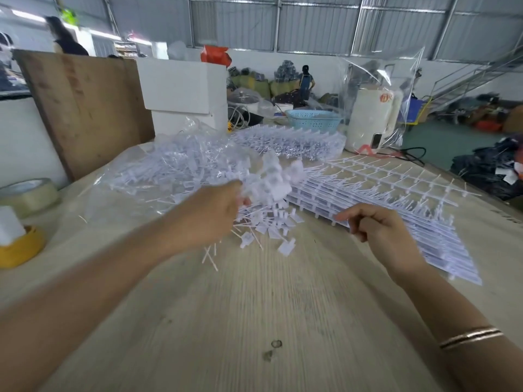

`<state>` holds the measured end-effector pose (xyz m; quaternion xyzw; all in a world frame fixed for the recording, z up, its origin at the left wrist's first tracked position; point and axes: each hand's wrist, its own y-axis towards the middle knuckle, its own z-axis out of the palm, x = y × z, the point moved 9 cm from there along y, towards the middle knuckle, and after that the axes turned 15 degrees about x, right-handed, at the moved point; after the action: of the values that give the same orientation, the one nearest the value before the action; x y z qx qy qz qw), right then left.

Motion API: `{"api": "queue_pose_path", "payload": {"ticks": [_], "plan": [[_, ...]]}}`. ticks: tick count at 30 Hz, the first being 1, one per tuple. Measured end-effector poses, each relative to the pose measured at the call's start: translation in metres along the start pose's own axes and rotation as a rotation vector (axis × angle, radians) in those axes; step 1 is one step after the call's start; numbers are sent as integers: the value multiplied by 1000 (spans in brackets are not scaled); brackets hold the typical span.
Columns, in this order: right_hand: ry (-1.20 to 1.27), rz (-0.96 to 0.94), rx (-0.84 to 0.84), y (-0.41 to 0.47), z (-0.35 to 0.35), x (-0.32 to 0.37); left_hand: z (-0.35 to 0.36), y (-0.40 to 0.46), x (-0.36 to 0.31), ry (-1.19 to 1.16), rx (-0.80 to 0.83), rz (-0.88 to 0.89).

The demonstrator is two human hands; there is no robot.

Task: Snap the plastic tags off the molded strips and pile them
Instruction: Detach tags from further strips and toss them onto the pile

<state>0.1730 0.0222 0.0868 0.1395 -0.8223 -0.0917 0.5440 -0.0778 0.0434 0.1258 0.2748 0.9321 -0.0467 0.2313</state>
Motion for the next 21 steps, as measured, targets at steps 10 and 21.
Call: {"api": "queue_pose_path", "payload": {"ticks": [10, 21], "plan": [[-248, -9, 150, 0, 24, -1, 16, 65, 101, 431, 134, -327], [-331, -25, 207, -3, 31, 0, 6, 47, 43, 461, -73, -237]]}}
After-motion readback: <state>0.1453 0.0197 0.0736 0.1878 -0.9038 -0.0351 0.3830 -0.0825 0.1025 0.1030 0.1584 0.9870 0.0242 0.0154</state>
